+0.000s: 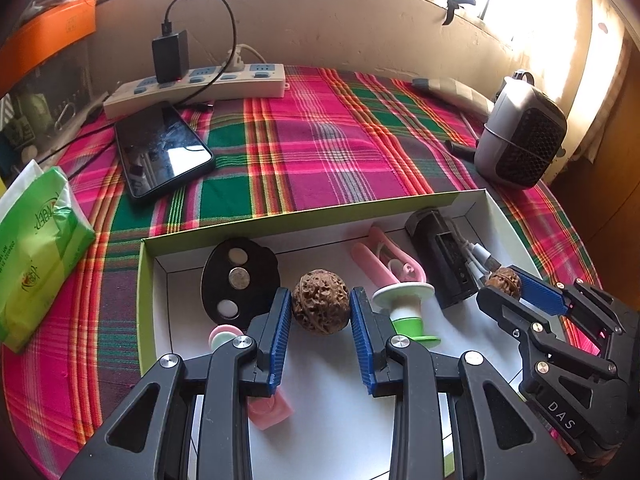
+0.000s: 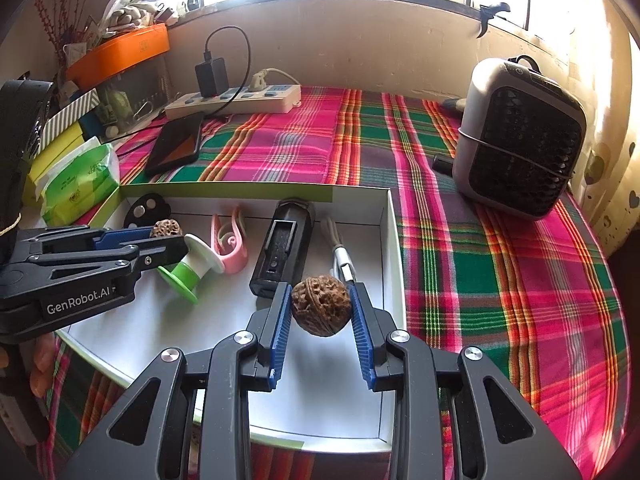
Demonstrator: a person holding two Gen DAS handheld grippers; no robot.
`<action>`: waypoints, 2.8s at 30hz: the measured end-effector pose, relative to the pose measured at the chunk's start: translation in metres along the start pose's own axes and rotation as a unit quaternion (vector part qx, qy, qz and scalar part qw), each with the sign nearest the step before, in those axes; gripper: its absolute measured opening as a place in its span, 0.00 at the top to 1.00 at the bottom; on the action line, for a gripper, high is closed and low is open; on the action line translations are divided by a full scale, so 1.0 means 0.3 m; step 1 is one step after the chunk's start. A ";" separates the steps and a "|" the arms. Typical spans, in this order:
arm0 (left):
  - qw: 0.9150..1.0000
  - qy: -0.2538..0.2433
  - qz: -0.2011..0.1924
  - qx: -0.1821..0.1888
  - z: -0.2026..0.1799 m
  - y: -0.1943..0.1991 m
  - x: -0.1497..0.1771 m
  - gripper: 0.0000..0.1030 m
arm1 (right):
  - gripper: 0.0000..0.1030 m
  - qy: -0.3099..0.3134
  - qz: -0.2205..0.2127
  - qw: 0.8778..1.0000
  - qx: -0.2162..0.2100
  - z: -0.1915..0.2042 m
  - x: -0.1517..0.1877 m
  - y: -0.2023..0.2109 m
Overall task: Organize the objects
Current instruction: 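Carry both held walnuts over the white box interior, then open both tools to drop the walnuts into the box, then withdraw both open tools from the box toward the white items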
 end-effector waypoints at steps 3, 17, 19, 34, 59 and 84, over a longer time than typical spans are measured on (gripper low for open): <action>1.000 -0.001 0.000 0.000 -0.003 0.000 -0.001 0.73 | 0.70 -0.001 -0.001 1.000 0.000 -0.001 -0.001 -0.001; 1.000 -0.004 0.001 -0.004 -0.002 -0.002 -0.001 0.73 | 0.70 0.004 -0.001 1.000 -0.002 0.010 0.004 -0.001; 1.000 -0.003 0.001 -0.003 0.000 -0.002 -0.002 0.73 | 0.70 0.005 0.000 1.000 -0.001 0.012 0.005 -0.002; 1.000 0.001 0.000 0.000 -0.004 -0.005 0.000 0.68 | 0.70 0.011 0.002 1.000 0.001 0.021 0.008 -0.005; 1.000 0.000 -0.016 -0.002 -0.020 0.071 0.022 0.66 | 0.58 0.000 -0.015 1.000 0.008 0.006 0.007 0.055; 0.999 -0.024 -0.037 -0.022 -0.083 0.199 0.114 0.66 | 0.58 -0.012 -0.038 0.999 0.008 0.009 0.045 0.178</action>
Point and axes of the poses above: each gripper's, at about its wrist camera, not at the fingertips, and y roughly against the way its jaws point, z to its left, x to its underside, the point moved 4 cm from there along -y, roughly the way its jaws point, and after that the axes turned 8 degrees about x, right-handed, at the moved point
